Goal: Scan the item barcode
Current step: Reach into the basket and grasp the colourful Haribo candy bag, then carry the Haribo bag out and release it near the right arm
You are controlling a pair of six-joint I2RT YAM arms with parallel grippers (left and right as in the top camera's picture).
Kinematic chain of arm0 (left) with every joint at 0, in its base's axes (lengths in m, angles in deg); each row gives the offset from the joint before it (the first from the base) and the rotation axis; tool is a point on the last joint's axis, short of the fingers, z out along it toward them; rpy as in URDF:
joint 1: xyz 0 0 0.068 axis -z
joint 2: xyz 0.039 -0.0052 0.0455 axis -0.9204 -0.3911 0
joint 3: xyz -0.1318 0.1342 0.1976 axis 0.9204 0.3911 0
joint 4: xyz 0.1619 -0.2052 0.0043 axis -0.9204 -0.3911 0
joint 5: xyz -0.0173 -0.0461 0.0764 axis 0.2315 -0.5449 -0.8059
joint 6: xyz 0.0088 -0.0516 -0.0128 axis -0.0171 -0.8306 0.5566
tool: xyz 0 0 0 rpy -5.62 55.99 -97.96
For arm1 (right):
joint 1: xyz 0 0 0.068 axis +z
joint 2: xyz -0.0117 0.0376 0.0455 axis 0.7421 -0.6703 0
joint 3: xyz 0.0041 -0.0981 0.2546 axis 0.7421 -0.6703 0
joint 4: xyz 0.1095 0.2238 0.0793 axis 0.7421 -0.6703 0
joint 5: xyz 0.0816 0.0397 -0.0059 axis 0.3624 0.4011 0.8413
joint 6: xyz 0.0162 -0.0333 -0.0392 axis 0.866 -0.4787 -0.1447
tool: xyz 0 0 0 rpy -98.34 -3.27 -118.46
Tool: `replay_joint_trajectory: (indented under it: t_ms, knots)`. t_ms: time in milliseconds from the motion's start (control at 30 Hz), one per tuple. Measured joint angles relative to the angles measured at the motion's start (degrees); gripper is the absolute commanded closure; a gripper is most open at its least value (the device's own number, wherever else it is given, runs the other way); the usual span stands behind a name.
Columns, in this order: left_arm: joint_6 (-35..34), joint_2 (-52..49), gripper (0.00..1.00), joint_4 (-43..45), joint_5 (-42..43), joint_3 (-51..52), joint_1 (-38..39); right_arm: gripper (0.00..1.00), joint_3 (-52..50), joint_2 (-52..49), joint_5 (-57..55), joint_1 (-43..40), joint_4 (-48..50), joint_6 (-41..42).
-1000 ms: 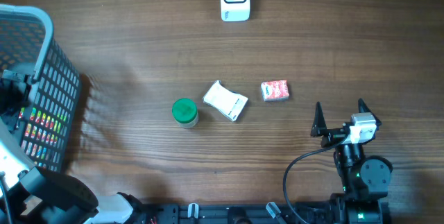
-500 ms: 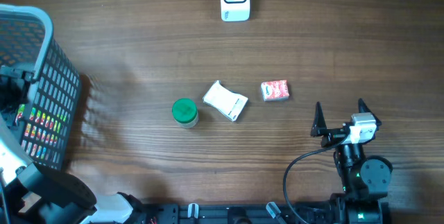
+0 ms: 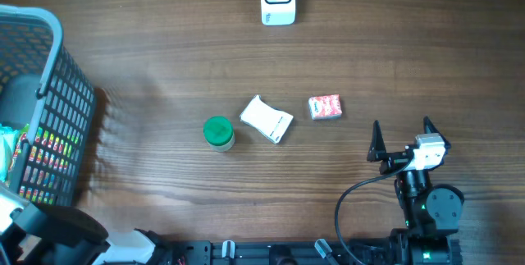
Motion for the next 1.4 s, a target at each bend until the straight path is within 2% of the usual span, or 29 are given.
replay_joint_trajectory:
  t_ms: [167, 333, 633, 667, 700, 733, 967, 1067, 1200, 1333, 1400]
  knots:
    - [0.0, -4.6, 0.00, -0.9, -2.1, 0.8, -1.3, 0.00, 0.0, 0.0, 0.0, 0.0, 0.0, 0.0]
    - [0.0, -9.0, 0.00, 0.0, -2.3, 6.5, -1.2, 0.00, 0.0, 0.0, 0.0, 0.0, 0.0, 0.0]
    - [0.0, -12.2, 0.02, 13.4, -2.3, 21.7, -1.2, 0.00, 0.0, 0.0, 0.0, 0.0, 0.0, 0.0]
    - [0.0, -12.2, 0.24, 14.3, -2.3, 22.3, -1.2, 0.00, 0.0, 0.0, 0.0, 0.0, 0.0, 0.0]
    - [0.1, -12.0, 0.69, 15.3, -2.3, 23.1, -1.2, 0.00, 0.0, 0.0, 0.0, 0.0, 0.0, 0.0]
    - [0.0, -11.7, 0.96, 15.8, -2.4, 23.5, -1.2, 0.00, 0.0, 0.0, 0.0, 0.0, 0.0, 0.0]
    - [0.4, -11.1, 0.96, 15.7, -3.5, 23.8, -1.2, 0.00, 0.0, 0.0, 0.0, 0.0, 0.0, 0.0]
    - [0.4, -11.2, 0.96, 9.7, -2.8, 21.3, -1.2, 0.00, 0.0, 0.0, 0.0, 0.0, 0.0, 0.0]
    - [0.4, -10.3, 0.96, -0.2, 0.5, 8.5, -1.2, 0.00, 0.0, 0.0, 0.0, 0.0, 0.0, 0.0]
    - [0.4, -4.5, 0.96, -3.7, 6.1, -3.0, -1.2, 0.00, 0.0, 0.0, 0.0, 0.0, 0.0, 0.0]
    - [0.4, -0.7, 0.96, -3.6, 9.7, -5.6, -1.2, 0.00, 0.0, 0.0, 0.0, 0.0, 0.0, 0.0]
